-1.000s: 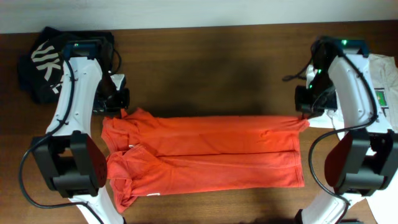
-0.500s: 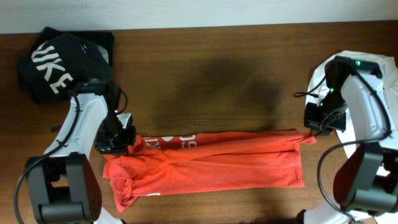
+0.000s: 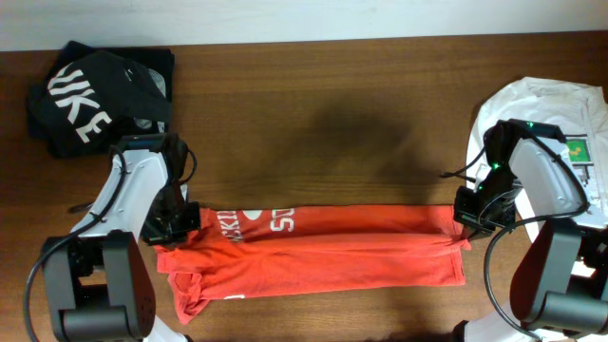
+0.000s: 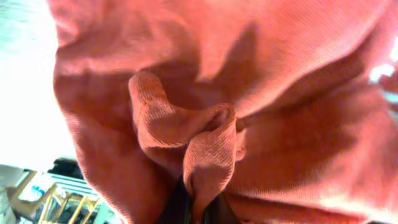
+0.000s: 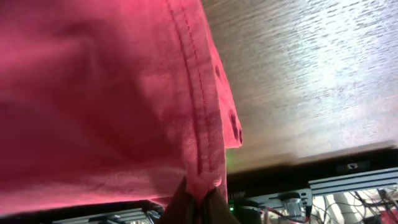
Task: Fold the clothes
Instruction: 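Release the folded edge and lift both grippers away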
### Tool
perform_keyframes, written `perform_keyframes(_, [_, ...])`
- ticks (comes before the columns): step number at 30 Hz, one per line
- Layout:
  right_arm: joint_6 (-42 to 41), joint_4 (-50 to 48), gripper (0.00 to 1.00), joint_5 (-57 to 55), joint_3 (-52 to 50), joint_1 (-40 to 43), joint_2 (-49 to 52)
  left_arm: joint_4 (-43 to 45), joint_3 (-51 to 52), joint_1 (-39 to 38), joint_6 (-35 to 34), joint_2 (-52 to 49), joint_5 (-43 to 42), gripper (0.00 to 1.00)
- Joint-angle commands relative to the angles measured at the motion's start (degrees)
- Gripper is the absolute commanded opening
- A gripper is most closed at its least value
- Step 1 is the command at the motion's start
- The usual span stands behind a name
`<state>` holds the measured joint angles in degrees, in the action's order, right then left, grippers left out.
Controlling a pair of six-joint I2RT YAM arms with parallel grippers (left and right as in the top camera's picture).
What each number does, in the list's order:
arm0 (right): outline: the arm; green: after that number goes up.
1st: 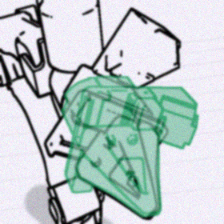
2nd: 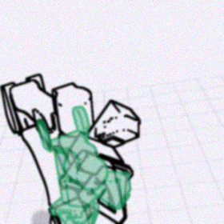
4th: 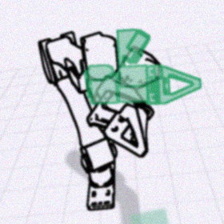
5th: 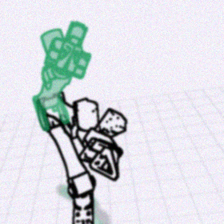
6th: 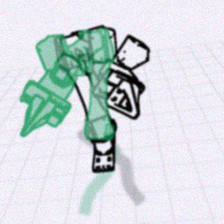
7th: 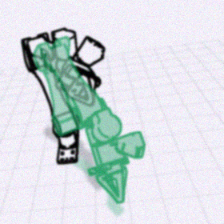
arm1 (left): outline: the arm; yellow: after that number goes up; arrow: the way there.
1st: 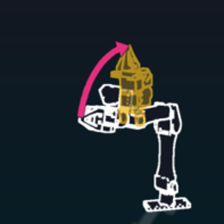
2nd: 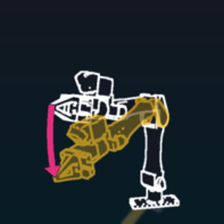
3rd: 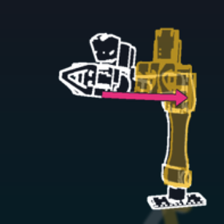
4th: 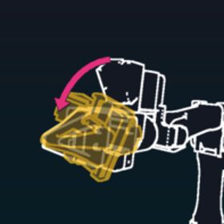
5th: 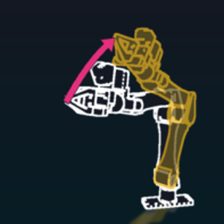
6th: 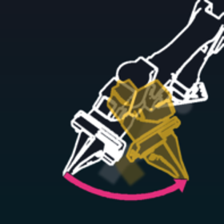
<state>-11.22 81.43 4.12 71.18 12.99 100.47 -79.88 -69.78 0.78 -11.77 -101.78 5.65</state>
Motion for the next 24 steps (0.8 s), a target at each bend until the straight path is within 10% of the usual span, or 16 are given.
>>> perform_keyframes(1, [-1.77, -1.44, 0.04, -2.45, -0.48, 2.14, -1.60, -0.26, 0.44, 0.15, -2.99, 0.92, 3.87, 0.02])
perform_keyframes(6, [-1.95, -1.75, 0.14, -1.29, -0.48, 4.35, -1.60, -0.33, 0.44, 0.15, -2.95, 0.92, 2.08, 0.28])
perform_keyframes(8, [-1.95, -1.75, 0.59, -0.98, -0.48, 4.28, -1.60, -0.57, 0.44, 0.15, -2.95, 0.92, 1.42, 0.60])
perform_keyframes(11, [-1.95, -1.73, 1.00, -0.66, -0.48, 4.28, -1.60, -0.37, 0.44, 0.15, -2.95, 0.92, 1.44, 0.68])
perform_keyframes(24, [4.55, -12.96, 0.99, 6.43, -0.55, 5.95, -1.40, -1.66, -15.02, 0.13, 5.64, 13.55, -13.84, 0.76])
